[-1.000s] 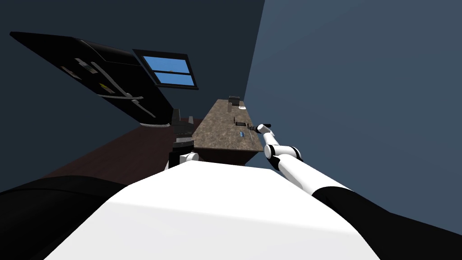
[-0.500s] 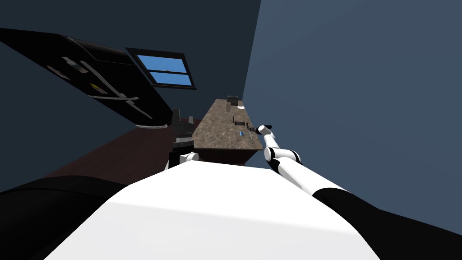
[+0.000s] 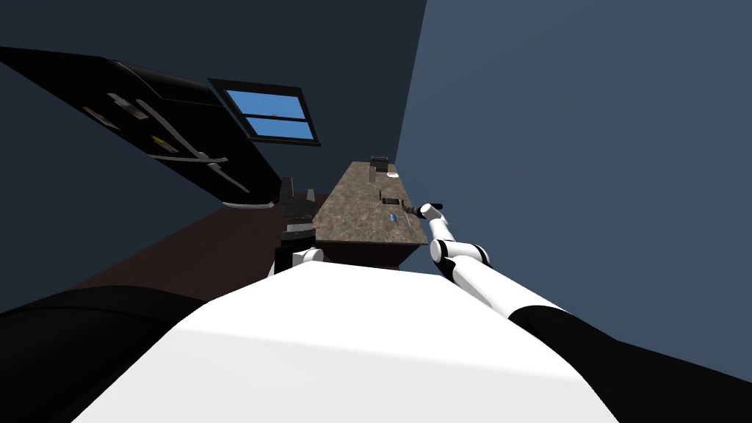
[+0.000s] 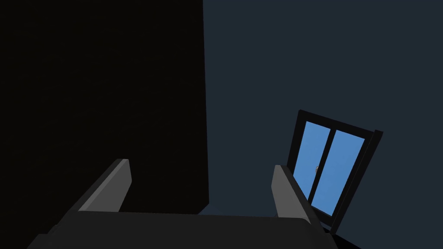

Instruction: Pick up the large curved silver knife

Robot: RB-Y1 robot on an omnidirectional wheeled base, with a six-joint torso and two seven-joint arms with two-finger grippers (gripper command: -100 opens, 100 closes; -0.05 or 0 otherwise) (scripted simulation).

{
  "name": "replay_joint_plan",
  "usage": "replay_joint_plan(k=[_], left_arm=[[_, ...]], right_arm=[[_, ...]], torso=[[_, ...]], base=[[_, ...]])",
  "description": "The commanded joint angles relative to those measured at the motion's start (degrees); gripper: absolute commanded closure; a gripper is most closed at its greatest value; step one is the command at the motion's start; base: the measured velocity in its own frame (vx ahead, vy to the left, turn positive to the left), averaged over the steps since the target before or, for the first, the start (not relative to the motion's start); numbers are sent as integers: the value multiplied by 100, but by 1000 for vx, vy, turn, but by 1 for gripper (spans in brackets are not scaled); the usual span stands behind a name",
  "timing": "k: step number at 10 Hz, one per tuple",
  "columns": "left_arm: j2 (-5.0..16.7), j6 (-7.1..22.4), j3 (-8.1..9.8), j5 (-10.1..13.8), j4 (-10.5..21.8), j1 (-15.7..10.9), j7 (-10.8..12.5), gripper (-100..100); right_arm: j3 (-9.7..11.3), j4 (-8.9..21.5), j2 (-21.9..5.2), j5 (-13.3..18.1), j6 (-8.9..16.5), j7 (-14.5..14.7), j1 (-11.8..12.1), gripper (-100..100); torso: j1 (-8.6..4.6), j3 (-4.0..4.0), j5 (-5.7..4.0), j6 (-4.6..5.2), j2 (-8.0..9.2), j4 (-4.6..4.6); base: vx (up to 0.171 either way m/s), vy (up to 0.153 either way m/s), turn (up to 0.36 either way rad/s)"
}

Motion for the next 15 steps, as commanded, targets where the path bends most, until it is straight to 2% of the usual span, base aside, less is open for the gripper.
replay_joint_plan(k=[1,2,4,5,6,15], left_arm=[[0,0,0,0,0,0,0,0],[0,0,0,0,0,0,0,0],[0,0,0,0,0,0,0,0],[0,0,0,0,0,0,0,0],[0,0,0,0,0,0,0,0],[0,0,0,0,0,0,0,0]], right_arm=[[0,0,0,0,0,0,0,-100],[0,0,0,0,0,0,0,-100],[-189,-416,168,104,272,134,287,-100],[-189,-497,168,104,272,134,287,-100],[-284,-702,253,155,408,200,430,-100],[-284,-746,253,155,408,200,430,-100]], torso=[[0,0,0,0,0,0],[1,1,0,0,1,0],[1,1,0,1,2,0],[4,3,1,1,5,1],[4,3,1,0,4,1],[-1,0,0,-1,-1,0]], base=[[0,0,0],[5,-6,18],[-6,8,-22],[-7,9,-26],[-4,5,-15],[0,0,0]])
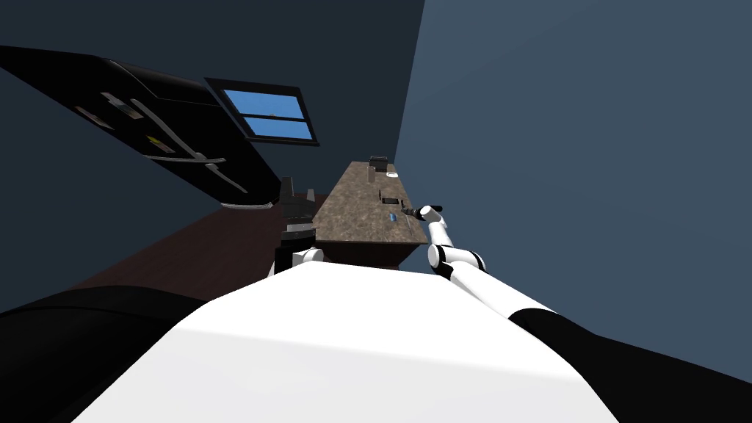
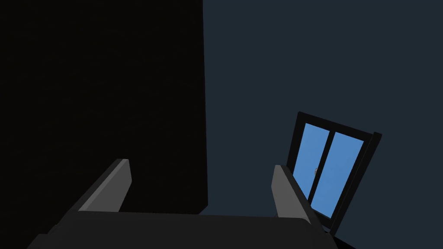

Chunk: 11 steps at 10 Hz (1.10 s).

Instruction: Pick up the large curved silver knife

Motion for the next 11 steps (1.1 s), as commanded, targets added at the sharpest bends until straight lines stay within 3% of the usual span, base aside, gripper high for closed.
replay_joint_plan(k=[1,8,9,10,11], left_arm=[[0,0,0,0,0,0,0,0],[0,0,0,0,0,0,0,0],[0,0,0,0,0,0,0,0],[0,0,0,0,0,0,0,0],[0,0,0,0,0,0,0,0]], right_arm=[[84,-113,44,102,-51,-183,85,-100],[421,-563,220,510,-253,-915,426,-100],[388,-528,206,474,-229,-833,398,-100],[395,-540,209,482,-234,-862,405,100],[394,-539,208,481,-233,-859,405,100]], torso=[[0,0,0,0,0,0],[-14,-6,-3,-2,-10,-2],[-18,-5,-4,0,-9,-2],[-11,-3,-3,1,-5,-1],[-4,-2,-1,0,-3,-1]], base=[[10,-19,64],[20,-45,71],[5,-23,18],[0,0,0],[0,0,0]])
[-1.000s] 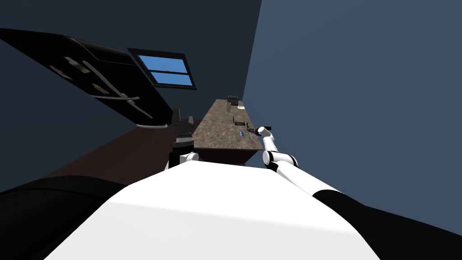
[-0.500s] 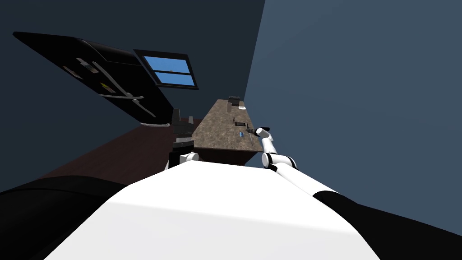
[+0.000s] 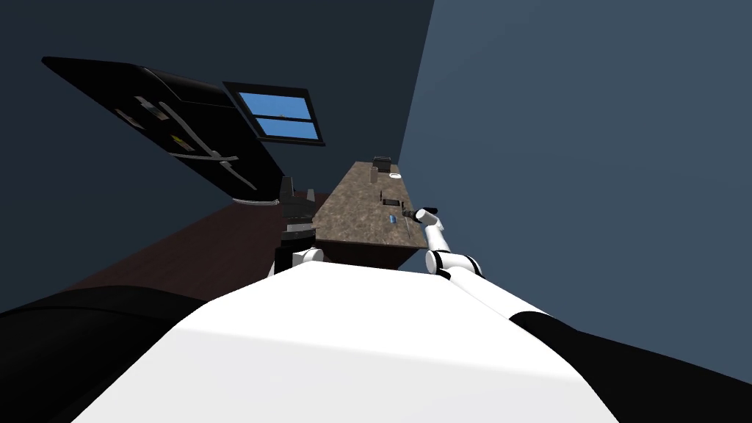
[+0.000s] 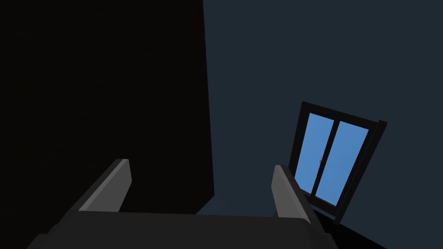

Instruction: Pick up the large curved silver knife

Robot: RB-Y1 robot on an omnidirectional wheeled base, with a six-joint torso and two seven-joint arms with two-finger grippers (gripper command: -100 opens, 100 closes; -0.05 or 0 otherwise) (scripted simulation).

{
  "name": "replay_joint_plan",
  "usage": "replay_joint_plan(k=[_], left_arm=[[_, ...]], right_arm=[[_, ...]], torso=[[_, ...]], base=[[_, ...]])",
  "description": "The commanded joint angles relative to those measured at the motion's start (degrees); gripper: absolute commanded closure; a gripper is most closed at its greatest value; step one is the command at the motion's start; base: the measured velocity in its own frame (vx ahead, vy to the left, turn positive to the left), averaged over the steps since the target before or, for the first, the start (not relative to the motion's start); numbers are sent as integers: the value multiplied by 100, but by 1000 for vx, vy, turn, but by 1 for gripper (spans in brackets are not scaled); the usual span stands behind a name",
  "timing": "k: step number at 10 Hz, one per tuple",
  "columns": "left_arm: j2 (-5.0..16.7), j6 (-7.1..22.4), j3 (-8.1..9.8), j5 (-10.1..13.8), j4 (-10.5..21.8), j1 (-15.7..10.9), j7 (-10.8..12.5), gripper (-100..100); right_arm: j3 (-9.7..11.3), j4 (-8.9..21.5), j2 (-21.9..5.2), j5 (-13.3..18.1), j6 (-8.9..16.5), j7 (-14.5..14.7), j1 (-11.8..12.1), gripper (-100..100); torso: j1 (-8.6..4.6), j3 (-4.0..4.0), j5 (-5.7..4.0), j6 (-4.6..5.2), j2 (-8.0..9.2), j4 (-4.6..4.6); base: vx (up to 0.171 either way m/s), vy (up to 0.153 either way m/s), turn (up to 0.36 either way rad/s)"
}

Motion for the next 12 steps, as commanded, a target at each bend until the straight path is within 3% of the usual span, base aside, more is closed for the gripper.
replay_joint_plan(k=[1,3,4,5,10,11,12], left_arm=[[0,0,0,0,0,0,0,0],[0,0,0,0,0,0,0,0],[0,0,0,0,0,0,0,0],[0,0,0,0,0,0,0,0],[0,0,0,0,0,0,0,0],[-1,0,0,0,0,0,0,0],[0,0,0,0,0,0,0,0]], right_arm=[[0,0,0,0,0,0,0,100],[1,-1,2,3,1,-6,-3,100],[1,-1,3,3,1,-6,-4,0],[-95,144,-46,-128,60,220,-108,100],[-348,482,-178,-434,211,769,-364,100],[-322,464,-170,-412,182,714,-338,100],[-328,472,-172,-420,187,739,-341,0]], torso=[[0,0,0,0,0,0],[-22,-5,-10,1,-6,-4],[-26,-6,-11,2,-8,-5],[-28,-8,-12,3,-9,-6],[-16,-5,-9,6,-3,-7],[-11,-6,-8,5,-5,-8],[-19,-8,-9,4,-8,-8]], base=[[0,0,0],[0,0,0],[0,0,0],[-18,28,-100],[-23,50,-86],[-7,29,-12],[-2,5,2]])
